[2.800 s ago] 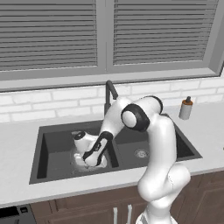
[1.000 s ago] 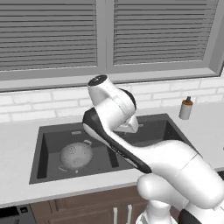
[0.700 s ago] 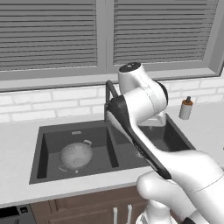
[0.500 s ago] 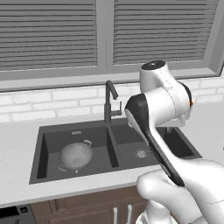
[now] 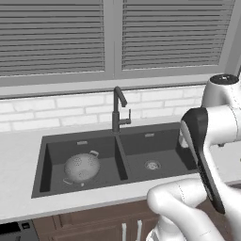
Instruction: Put the colander in the sink, put the mango in the colander, and turn on the sink faucet and pour water over the colander.
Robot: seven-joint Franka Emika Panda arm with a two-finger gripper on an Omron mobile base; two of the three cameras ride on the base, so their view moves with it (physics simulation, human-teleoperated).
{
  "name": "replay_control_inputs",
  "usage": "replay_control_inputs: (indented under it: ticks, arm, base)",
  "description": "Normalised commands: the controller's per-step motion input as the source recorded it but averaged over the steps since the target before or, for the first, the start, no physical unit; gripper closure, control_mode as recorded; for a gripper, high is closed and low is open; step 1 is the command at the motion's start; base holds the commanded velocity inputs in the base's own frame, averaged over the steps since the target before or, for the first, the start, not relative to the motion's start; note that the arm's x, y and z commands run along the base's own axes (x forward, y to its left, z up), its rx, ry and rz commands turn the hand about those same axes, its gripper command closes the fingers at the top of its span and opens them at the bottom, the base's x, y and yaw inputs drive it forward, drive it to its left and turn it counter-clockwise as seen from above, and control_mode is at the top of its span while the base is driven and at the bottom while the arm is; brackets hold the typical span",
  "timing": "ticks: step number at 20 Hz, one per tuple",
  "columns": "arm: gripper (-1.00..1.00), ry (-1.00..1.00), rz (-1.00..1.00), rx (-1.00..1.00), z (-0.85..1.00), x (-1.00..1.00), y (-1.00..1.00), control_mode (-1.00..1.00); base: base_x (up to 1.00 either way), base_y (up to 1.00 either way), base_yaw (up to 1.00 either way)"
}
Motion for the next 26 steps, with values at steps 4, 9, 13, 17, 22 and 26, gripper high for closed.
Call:
replay_control_inputs:
  ticks: [4,9,13,17,22,26]
  arm:
    - [-1.00,0.17,0.20,0.00,-0.32,0.19,-1.00,-1.00]
    - [-1.00,0.18,0.18,0.00,-0.38,0.22,-1.00,-1.00]
    - [-1.00,0.11,0.04,0.03,-0.20,0.44,-1.00,-1.00]
    - [-1.00,0.01,-0.13,0.00,-0.09,0.19,-0.77,-1.00]
    - [-1.00,0.00,-0.26,0.00,-0.28,0.24,-0.67,-1.00]
    - [-1.00,0.00,-0.26,0.00,-0.19,0.22,-0.64,-1.00]
  base:
    - [0.00,0.00,0.00]
    - [0.00,0.00,0.00]
    - [0.00,0.00,0.00]
    - [0.00,0.00,0.00]
    - [0.00,0.00,0.00]
    - [0.00,0.00,0.00]
